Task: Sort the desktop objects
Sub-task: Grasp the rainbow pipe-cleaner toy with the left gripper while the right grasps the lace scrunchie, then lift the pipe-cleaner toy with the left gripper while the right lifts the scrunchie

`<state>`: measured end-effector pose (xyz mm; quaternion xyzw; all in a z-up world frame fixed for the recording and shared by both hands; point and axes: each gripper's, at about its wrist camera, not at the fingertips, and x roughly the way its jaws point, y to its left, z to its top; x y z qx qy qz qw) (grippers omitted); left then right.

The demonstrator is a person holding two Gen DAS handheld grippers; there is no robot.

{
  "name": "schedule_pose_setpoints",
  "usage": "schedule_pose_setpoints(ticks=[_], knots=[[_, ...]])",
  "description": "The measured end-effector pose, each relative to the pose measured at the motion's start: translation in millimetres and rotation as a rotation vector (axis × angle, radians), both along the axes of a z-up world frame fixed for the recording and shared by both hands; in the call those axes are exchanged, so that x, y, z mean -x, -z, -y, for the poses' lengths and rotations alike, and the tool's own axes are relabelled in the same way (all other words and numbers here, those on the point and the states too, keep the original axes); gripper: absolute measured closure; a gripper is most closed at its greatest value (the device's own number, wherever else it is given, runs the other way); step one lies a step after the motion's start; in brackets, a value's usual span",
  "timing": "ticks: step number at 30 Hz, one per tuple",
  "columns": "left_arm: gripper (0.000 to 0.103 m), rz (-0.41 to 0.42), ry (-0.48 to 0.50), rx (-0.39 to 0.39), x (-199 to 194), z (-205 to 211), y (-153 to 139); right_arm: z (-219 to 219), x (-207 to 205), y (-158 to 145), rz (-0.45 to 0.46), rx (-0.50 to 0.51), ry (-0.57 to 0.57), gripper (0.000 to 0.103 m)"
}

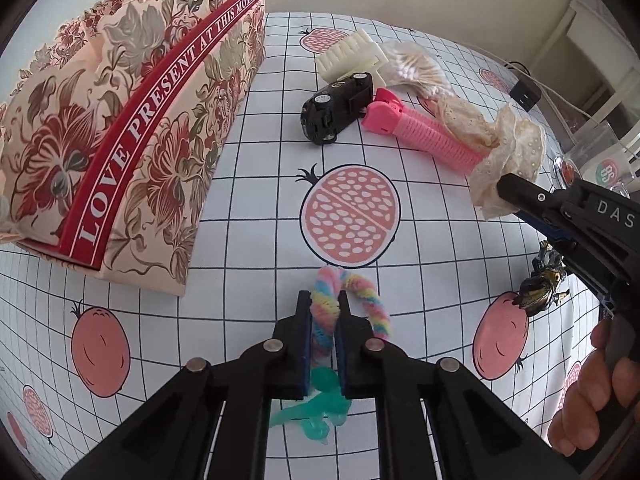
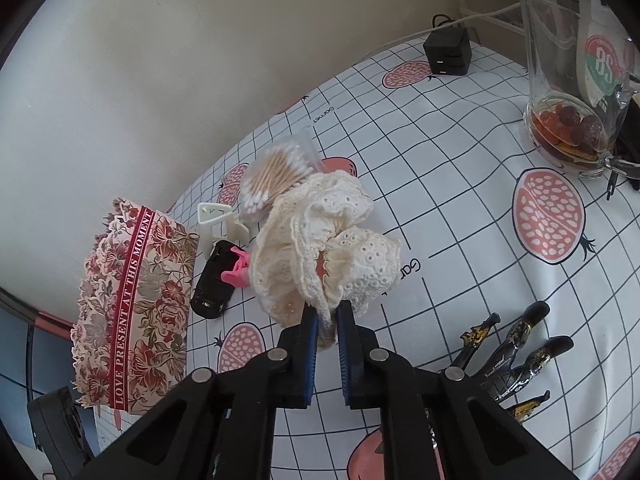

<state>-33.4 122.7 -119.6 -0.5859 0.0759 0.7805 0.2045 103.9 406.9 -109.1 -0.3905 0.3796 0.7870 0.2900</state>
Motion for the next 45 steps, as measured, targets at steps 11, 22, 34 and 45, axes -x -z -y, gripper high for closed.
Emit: schedule_pose_setpoints(ticks=[11,22,34,45], knots=[[0.093,-0.042,-0.024,-0.055,-7,37,-26,4,-6,-41,-0.108,-0.096,-0.008,0.097],[0.094,-0.092,-0.044,-0.086,-5,26,-44,10,-10,-69,-0.163,-0.130,-0.019,0.101],[0.094,-0.164,-0.061,-0.133,5,10,-60,1,-18,-62,-0.137,-0.090,0.017,0.097],[0.094,-0.194,-0.061,-0.146,8,6,-58,-12,-24,-26,-0.041,-0.016,0.083,0.092]])
